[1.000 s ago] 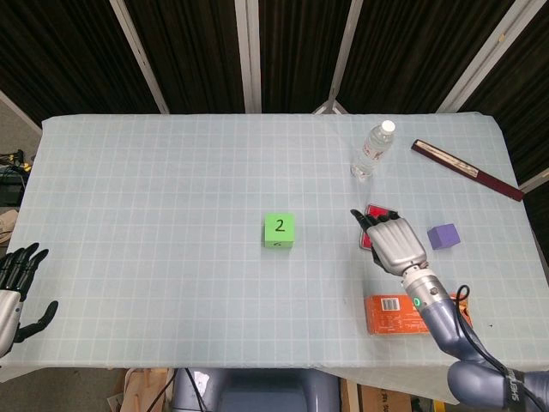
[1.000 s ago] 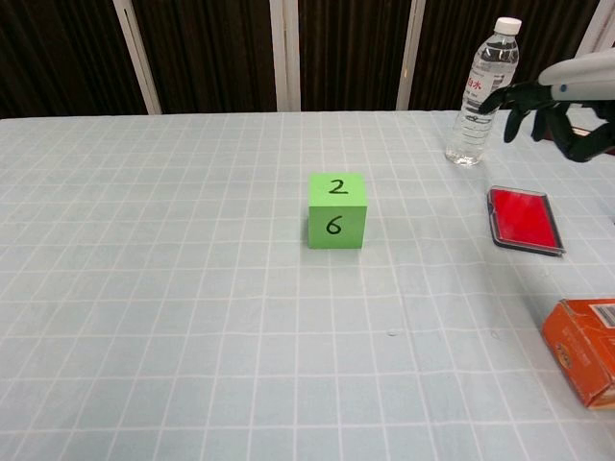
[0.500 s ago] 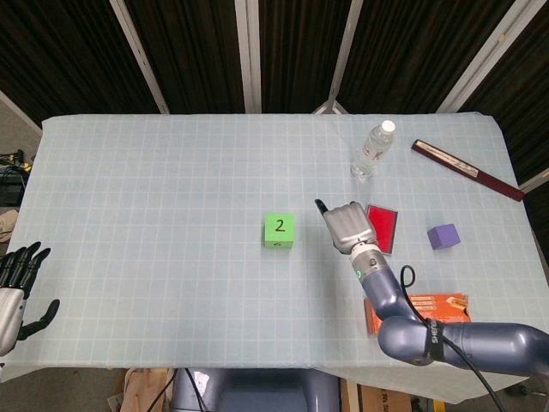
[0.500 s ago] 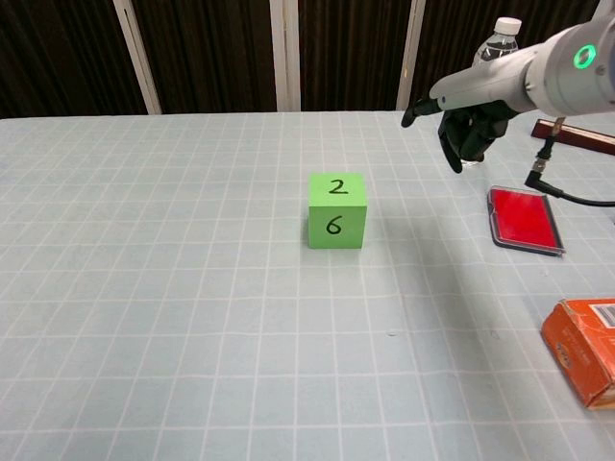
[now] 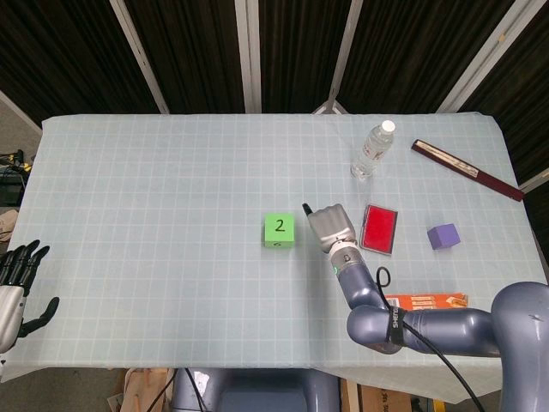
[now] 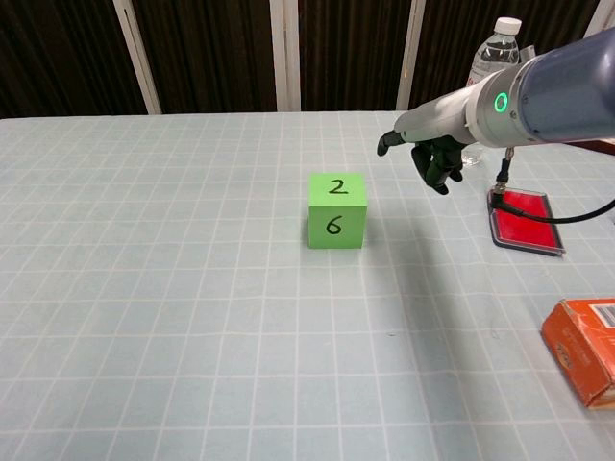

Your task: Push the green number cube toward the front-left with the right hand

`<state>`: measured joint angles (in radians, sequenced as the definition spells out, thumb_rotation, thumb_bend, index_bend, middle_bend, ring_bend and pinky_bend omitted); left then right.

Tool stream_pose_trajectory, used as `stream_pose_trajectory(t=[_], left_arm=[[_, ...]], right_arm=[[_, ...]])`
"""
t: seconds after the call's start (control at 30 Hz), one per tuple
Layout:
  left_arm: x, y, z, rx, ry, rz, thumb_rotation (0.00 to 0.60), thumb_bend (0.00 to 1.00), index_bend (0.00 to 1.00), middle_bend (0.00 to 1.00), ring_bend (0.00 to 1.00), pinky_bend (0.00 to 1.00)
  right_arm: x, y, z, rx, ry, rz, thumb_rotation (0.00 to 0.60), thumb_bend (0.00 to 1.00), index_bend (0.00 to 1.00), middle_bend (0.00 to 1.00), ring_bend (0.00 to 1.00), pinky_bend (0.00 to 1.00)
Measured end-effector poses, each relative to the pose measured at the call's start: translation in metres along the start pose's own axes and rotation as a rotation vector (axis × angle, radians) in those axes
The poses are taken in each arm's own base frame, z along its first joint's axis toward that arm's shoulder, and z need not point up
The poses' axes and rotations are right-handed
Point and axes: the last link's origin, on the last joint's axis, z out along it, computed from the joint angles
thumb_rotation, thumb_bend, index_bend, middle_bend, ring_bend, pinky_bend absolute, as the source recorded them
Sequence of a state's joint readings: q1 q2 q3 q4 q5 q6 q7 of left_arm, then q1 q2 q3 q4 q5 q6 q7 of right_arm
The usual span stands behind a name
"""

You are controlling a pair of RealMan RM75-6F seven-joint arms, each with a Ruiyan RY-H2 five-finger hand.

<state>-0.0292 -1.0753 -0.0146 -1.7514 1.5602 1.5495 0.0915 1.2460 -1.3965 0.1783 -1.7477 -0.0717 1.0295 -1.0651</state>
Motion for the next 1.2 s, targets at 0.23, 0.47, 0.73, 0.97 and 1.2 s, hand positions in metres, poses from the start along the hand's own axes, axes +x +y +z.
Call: stream_pose_trajectory(t=[0.23,0.47,0.73,0.97,1.2], left_arm=[[-0.001,0.000,0.001,0.004,-0.005,0.005,0.600,0.44,0.07,0.00,0.00,0.04],[-0.001,0.000,0.001,0.008,-0.005,0.003,0.600,0.44,0.07,0.00,0.00,0.04],[0.000,-0.002,0.001,0.014,-0.001,-0.001,0.600,0.44,0.07,0.00,0.00,0.04],[0.000,-0.002,0.002,0.014,-0.001,-0.001,0.600,0.44,0.07,0.00,0.00,0.04],[0.001,-0.003,0.002,0.015,-0.003,-0.005,0.600,0.44,0.07,0.00,0.00,0.04]], right_arm=[[0.004,-0.010,0.003,0.011,0.003,-0.012,0.600,1.00,0.11,0.64,0.61,0.39],[0.005,-0.020,0.008,0.005,-0.011,-0.026,0.600,1.00,0.11,0.64,0.61,0.39],[0.006,-0.029,0.016,-0.021,-0.048,-0.031,0.600,1.00,0.12,0.64,0.61,0.39],[0.010,-0.038,0.019,-0.014,-0.054,-0.039,0.600,1.00,0.13,0.64,0.61,0.39],[0.012,-0.048,0.016,0.009,-0.071,-0.042,0.600,1.00,0.19,0.64,0.61,0.39]])
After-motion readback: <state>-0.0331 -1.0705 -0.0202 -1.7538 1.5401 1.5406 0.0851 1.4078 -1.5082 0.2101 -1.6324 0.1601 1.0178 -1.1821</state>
